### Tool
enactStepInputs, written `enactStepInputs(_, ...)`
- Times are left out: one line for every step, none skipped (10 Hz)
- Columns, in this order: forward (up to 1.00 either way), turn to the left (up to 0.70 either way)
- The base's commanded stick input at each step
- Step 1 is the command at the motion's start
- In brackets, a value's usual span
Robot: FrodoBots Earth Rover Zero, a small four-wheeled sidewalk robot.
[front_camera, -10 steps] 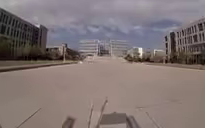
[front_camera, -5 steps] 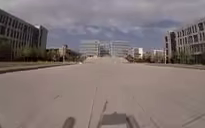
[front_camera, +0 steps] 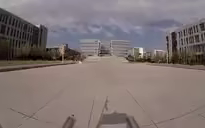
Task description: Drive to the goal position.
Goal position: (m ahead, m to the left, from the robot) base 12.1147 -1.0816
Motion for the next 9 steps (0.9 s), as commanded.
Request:
enactStepInputs(1.00,0.00)
enactStepInputs(1.00,0.00)
enactStepInputs(1.00,0.00)
enactStepInputs(1.00,0.00)
enactStepInputs(1.00,0.00)
enactStepInputs(1.00,0.00)
enactStepInputs(1.00,0.00)
enactStepInputs(1.00,0.00)
enactStepInputs(1.00,0.14)
